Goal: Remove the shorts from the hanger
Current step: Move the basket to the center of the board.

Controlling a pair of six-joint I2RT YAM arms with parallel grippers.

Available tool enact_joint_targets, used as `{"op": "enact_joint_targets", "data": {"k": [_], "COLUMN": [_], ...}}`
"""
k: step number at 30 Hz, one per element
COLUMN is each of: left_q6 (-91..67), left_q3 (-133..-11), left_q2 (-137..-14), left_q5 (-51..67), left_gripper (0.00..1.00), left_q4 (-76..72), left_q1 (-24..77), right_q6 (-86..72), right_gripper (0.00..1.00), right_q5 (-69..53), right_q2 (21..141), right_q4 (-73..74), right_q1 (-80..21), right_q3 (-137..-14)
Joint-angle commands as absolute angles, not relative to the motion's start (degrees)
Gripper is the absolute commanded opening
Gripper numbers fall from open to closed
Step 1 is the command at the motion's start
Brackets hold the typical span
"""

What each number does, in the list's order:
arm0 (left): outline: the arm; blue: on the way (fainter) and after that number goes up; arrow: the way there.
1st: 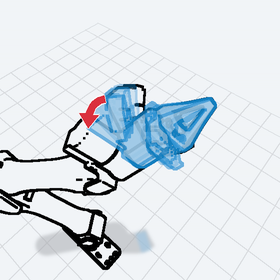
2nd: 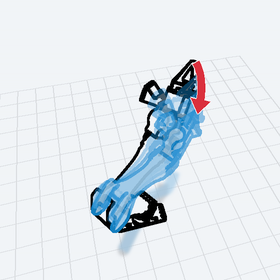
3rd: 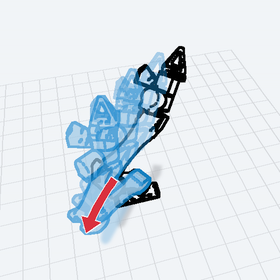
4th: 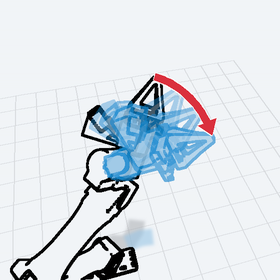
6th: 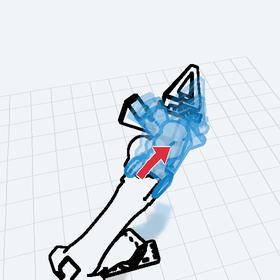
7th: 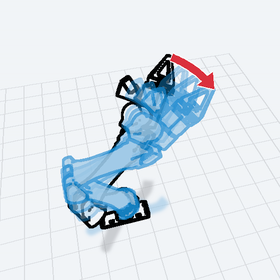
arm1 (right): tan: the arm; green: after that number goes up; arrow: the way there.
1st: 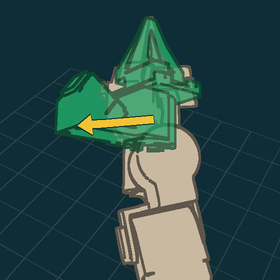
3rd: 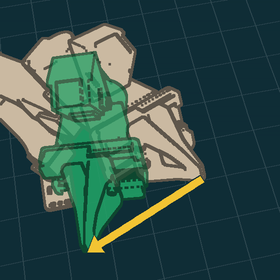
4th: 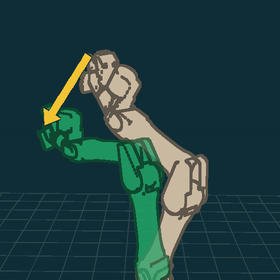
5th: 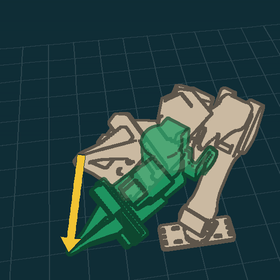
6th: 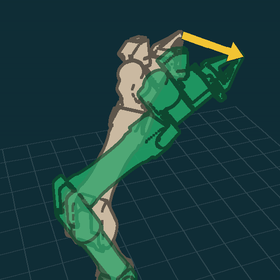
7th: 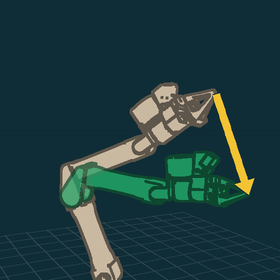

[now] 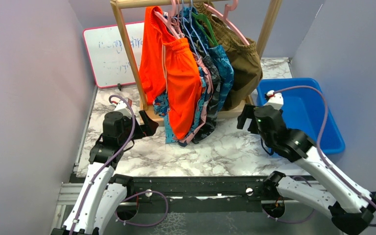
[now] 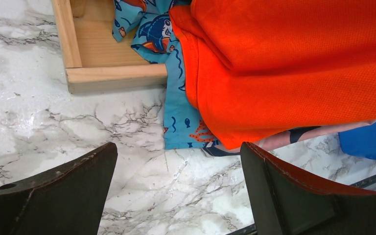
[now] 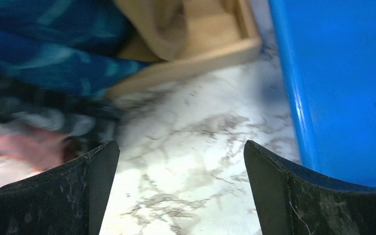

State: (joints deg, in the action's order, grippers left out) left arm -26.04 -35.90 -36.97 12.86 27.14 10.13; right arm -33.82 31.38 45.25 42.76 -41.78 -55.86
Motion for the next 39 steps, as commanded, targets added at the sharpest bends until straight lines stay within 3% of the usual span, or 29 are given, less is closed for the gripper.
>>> {"op": "enact_joint_targets", "data": {"k": [1,6,8,16,25,31,33,35,39], "left_q6": [-25.64,-25.37,-25.33,-25.37,-25.23,-25.29,-25.31,-25.26,-25.35], "left_q3": [-36.96,-37.00,-37.05,-37.00,-37.00,-37.01,-37.00,-37.05,-37.07], "left_q2": [-36.88,-37.30,-37.40,-37.35,-37.89,-37.73,-37.60,-37.55,-37.07], "left_q5": [14.58,15.40,15.55,15.51,15.67,15.76,15.55,15.39,15.25], "left_gripper": [0.99,0.99,0.99,0.99,0.99,0.99,0.99,0.99,0.99], "left_q4": [25.96,25.95,26.00,25.89,25.87,25.88,25.89,25.91,25.85], "left_q1": [9.84,9.84,9.84,9.84,9.84,9.80,9.84,9.82,9.84], "right_q6": [-36.94,-24.54,-21.99,-16.10,-9.52,-15.25,-15.21,-14.79,-17.63], "right_gripper": [0.99,0.99,0.99,1.00,0.94,1.00,1.00,0.99,0.90], "right_q5": [40.27,12.73,5.88,-5.41,-16.30,-1.18,-1.58,-7.76,-36.34], "right_q2": [48.20,51.69,55.08,68.42,66.19,60.80,56.54,51.86,43.79], "right_q4": [42.58,30.19,28.25,26.63,25.73,32.69,33.79,34.36,30.38], "right_q1": [-37.31,-10.91,-5.88,-5.10,-5.10,-5.10,-5.10,-5.10,-5.10], "right_q3": [-51.89,-47.74,-47.82,-51.22,-51.10,-55.61,-57.12,-58.19,-56.29]}}
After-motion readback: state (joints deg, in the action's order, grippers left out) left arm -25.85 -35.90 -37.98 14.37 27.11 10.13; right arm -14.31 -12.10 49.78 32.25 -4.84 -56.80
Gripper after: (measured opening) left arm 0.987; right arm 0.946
